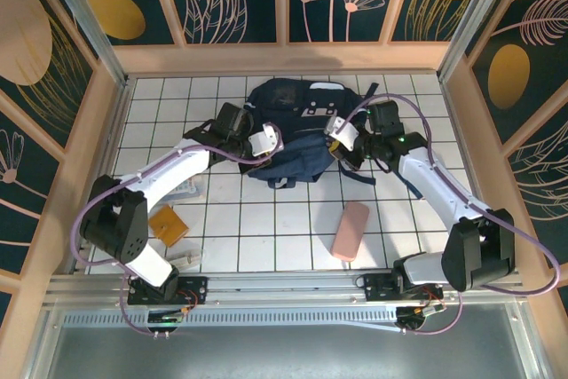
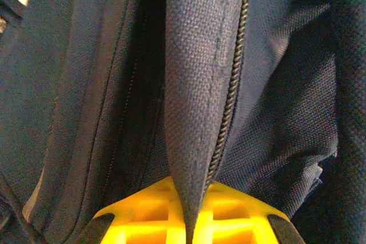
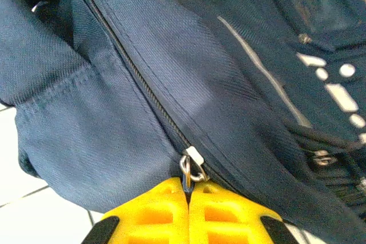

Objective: Pack the student bag

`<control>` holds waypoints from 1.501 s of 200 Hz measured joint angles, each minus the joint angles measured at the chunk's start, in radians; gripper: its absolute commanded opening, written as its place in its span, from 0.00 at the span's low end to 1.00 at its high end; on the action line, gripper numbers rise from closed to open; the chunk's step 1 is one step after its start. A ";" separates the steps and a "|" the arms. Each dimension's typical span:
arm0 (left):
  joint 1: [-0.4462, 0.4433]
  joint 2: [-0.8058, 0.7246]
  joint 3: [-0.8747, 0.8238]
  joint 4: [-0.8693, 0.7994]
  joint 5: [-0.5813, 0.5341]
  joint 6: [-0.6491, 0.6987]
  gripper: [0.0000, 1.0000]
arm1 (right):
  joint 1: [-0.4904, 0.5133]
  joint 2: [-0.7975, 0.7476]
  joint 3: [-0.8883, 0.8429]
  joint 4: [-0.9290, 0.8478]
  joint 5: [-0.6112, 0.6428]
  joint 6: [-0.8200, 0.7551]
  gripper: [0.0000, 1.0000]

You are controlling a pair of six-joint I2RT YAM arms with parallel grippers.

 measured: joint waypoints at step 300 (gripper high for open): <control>-0.130 -0.079 -0.130 0.204 0.092 -0.233 0.00 | 0.196 0.089 0.136 -0.197 -0.174 0.573 0.00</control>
